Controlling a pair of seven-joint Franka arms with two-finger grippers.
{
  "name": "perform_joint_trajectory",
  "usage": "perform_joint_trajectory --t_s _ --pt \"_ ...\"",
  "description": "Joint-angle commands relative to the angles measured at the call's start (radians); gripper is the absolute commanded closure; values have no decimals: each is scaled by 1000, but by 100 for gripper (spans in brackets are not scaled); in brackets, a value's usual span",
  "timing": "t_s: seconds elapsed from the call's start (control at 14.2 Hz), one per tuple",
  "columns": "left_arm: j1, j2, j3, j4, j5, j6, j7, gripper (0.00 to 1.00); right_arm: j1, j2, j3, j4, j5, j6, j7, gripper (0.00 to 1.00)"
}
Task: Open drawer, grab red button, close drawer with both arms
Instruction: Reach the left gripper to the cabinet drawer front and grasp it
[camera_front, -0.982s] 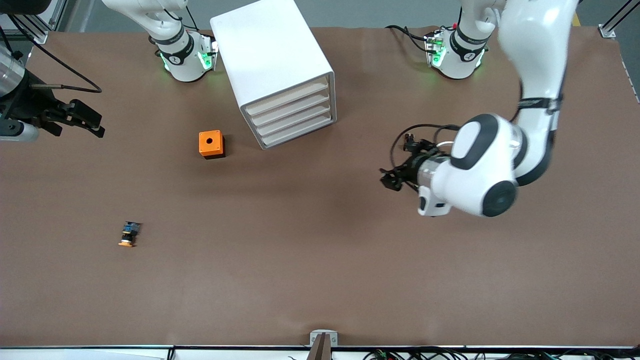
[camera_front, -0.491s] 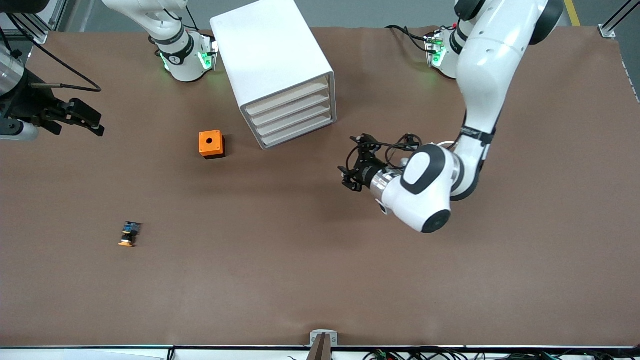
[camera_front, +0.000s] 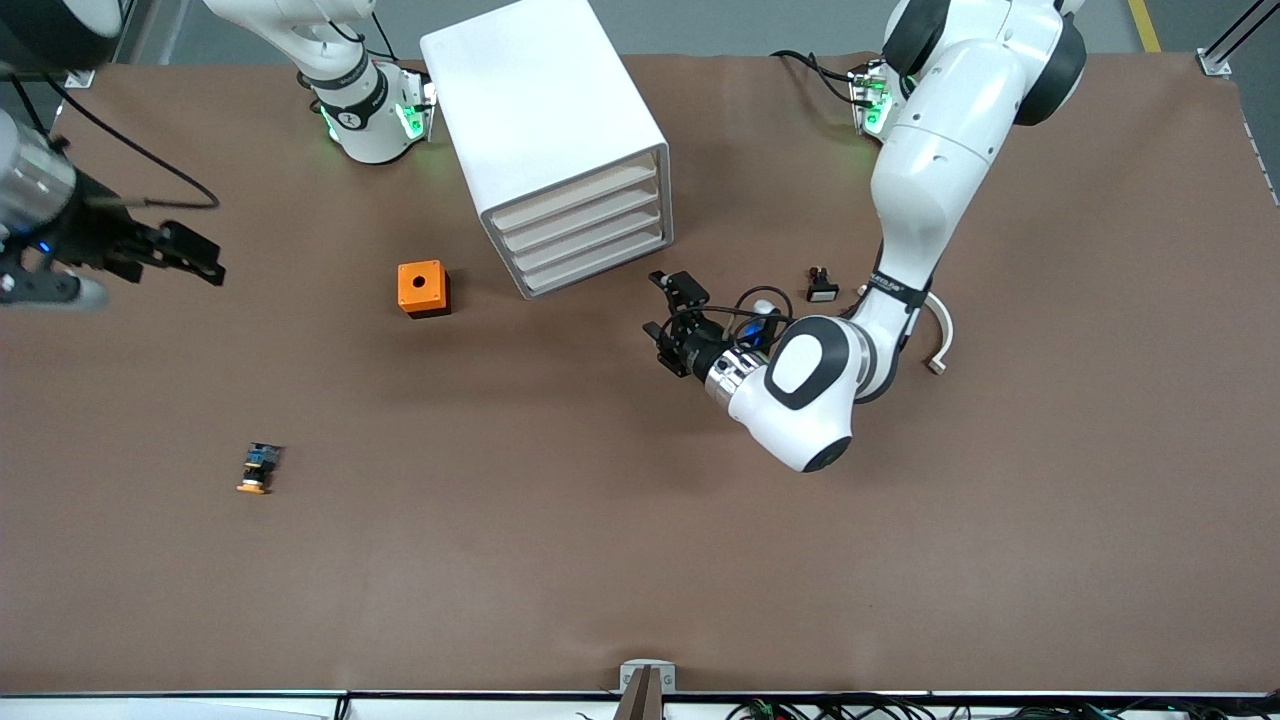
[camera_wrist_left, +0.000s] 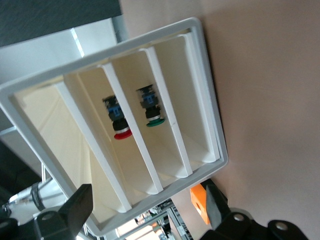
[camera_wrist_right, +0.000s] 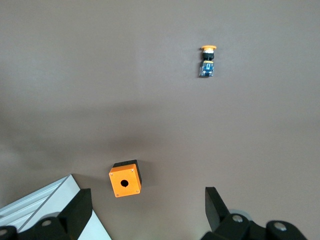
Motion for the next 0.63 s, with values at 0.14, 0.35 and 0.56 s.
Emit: perform_joint_trajectory --t_s 0.14,0.35,0.56 --pt "-56 53 2 27 -67 -7 -133 12 -11 72 2 48 -1 -7 -16 0" --pt "-87 65 -4 16 -80 -23 -152 31 -13 133 2 50 -3 -10 -26 0" --pt "-95 65 -30 -1 -77 -46 -152 39 -16 145 1 50 -17 -7 -40 0"
